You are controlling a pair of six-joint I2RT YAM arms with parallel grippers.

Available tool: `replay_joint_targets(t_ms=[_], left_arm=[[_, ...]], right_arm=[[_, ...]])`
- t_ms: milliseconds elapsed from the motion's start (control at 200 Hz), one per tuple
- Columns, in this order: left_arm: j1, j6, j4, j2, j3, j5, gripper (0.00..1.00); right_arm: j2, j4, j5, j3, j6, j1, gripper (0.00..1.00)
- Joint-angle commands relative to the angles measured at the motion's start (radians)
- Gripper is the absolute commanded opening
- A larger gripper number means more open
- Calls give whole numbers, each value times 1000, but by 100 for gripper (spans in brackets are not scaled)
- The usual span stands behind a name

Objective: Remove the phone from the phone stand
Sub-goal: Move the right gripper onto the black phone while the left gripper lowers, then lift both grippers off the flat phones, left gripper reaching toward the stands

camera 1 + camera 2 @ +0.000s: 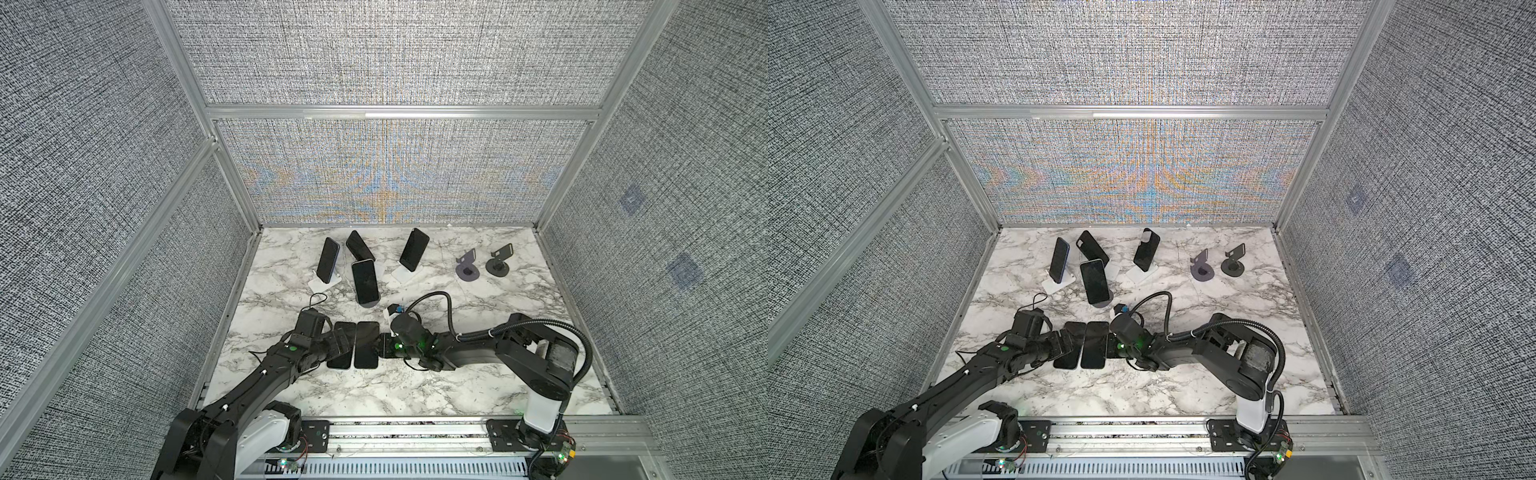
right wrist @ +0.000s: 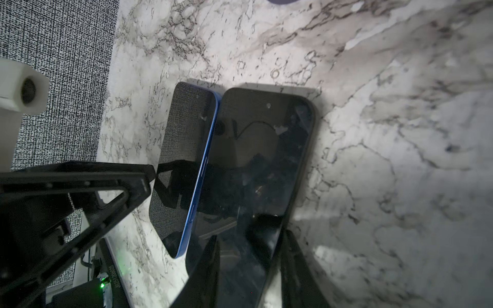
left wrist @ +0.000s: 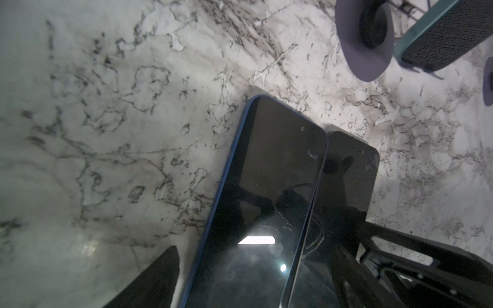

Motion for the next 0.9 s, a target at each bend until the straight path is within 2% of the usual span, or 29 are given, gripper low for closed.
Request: replay_joint_targets(t_ms=[0, 390, 545, 725, 810, 895], left_arm=[[0, -19, 34, 27, 3, 14, 89], [1, -36, 60, 91, 31, 99, 88], [1, -25, -14, 43, 49, 56, 88], [0, 33, -185, -36, 121, -58, 89], [1, 62, -241, -70, 160, -96, 91], [0, 93, -247, -100, 193, -78, 93]], right_arm=[[-4, 14, 16, -1, 9, 5, 30], [15, 66, 6, -6, 54, 17, 30], [-11, 50, 26, -29, 55, 7, 32], [-84, 10, 39, -61, 47, -31, 40], [-139, -67, 65, -62, -23, -51, 47], [-194, -119, 65, -71, -56, -83, 49]])
